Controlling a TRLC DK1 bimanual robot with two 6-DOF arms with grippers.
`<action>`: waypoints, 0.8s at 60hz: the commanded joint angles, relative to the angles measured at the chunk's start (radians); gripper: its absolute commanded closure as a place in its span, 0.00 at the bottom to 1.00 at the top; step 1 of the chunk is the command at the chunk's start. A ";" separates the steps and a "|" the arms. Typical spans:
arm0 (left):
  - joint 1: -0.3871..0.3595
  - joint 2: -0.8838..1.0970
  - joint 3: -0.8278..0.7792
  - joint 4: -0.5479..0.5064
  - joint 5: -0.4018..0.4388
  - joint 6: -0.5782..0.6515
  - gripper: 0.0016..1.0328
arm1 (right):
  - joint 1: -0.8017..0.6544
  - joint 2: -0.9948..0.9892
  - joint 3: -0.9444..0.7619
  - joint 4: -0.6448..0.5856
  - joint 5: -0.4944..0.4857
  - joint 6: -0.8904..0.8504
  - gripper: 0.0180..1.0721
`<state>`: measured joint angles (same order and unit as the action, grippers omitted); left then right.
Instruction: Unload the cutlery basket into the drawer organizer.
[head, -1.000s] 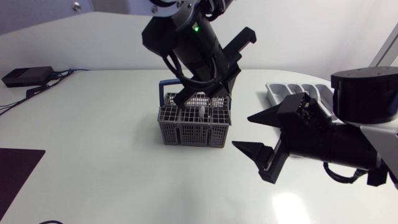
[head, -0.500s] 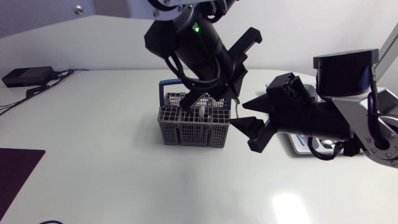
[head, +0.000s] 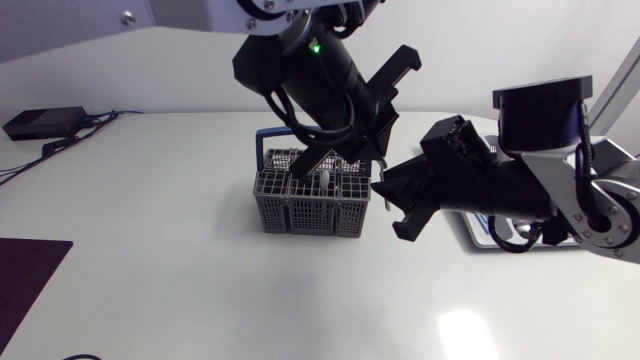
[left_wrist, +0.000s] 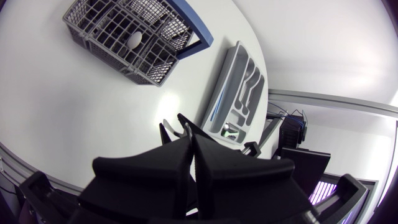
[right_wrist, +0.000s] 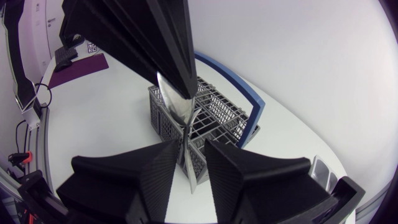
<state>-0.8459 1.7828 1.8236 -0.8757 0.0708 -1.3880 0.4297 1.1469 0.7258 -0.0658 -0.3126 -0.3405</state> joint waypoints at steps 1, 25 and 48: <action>0.001 -0.014 -0.027 0.011 0.014 -0.029 0.93 | -0.008 0.010 0.024 0.015 -0.011 0.001 0.81; 0.004 -0.019 -0.033 0.011 0.024 -0.031 0.89 | -0.008 0.011 0.018 -0.002 -0.039 0.001 0.95; 0.024 -0.029 -0.037 0.055 0.053 -0.031 0.62 | -0.017 0.057 0.018 -0.055 -0.077 -0.025 0.95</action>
<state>-0.8387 1.7828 1.7939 -0.8673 0.1108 -1.3884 0.4133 1.1900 0.7383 -0.0868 -0.3706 -0.3439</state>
